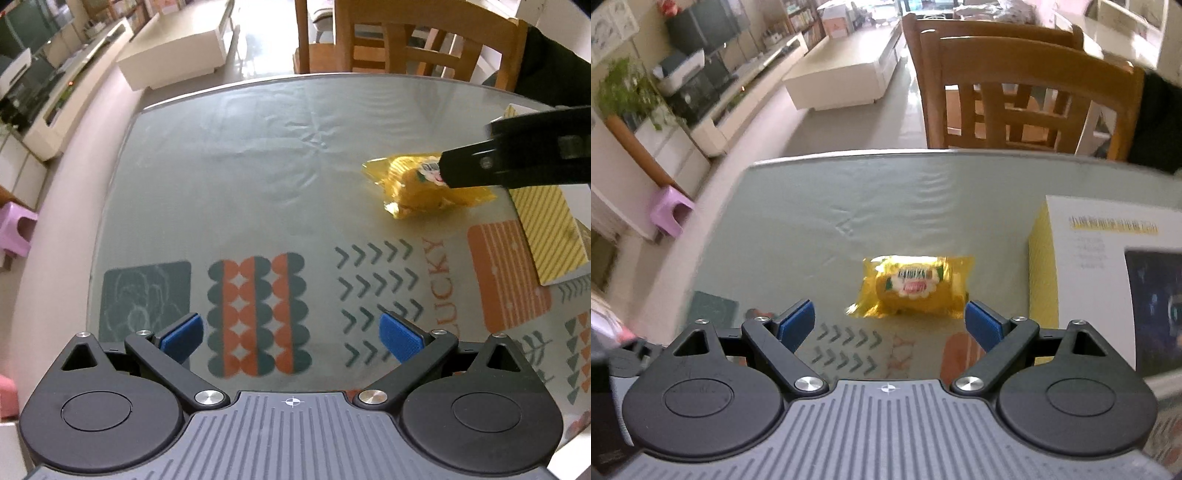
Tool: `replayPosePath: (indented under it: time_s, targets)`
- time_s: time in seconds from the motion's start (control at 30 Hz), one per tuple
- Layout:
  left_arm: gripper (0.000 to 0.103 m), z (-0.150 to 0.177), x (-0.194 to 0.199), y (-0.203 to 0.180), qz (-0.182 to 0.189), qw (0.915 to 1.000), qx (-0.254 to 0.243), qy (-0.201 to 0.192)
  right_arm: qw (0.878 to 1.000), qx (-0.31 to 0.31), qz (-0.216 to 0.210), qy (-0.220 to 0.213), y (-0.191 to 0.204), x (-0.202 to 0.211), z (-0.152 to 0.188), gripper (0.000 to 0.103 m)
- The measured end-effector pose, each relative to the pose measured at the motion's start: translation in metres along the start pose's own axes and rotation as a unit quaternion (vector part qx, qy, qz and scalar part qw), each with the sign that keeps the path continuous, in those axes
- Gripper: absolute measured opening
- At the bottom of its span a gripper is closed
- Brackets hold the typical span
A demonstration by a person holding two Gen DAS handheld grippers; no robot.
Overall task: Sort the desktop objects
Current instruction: 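Move the right gripper to the cartoon-printed yellow snack pack, then close the right gripper on the cartoon-printed snack pack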
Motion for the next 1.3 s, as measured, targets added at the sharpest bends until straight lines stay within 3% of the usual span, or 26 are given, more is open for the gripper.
replayPosePath:
  time_s: [0.23, 0.6, 1.2, 1.3]
  targets:
    - [0.103, -0.015, -0.014, 0.016, 0.0, 0.9999, -0.014, 0.003, 0.999, 0.006, 0.036, 0.026, 0.004, -0.034, -0.026, 0.103]
    - [0.103, -0.034, -0.023, 0.039, 0.028, 0.9995, 0.002, 0.013, 0.995, 0.032, 0.072, 0.056, 0.009, -0.079, -0.034, 0.103]
    - [0.103, -0.039, -0.028, 0.038, 0.039, 0.9989, 0.0, 0.025, 0.995, 0.05, 0.082, 0.038, 0.015, -0.079, -0.008, 0.103]
    - [0.103, -0.037, -0.025, 0.037, 0.037, 0.9991, -0.001, 0.023, 0.994, 0.053, 0.084, 0.035, 0.016, -0.079, -0.003, 0.09]
Point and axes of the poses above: each gripper's, at about its wrist camera, not at the fingertips, and x roughly against the way its jaws point, y to its left, z to its underside, the point moved 1 cm from there along -x, roughly the way its jaws point, and after that the axes turned 11 degrees about y, right-handed, at the moved point
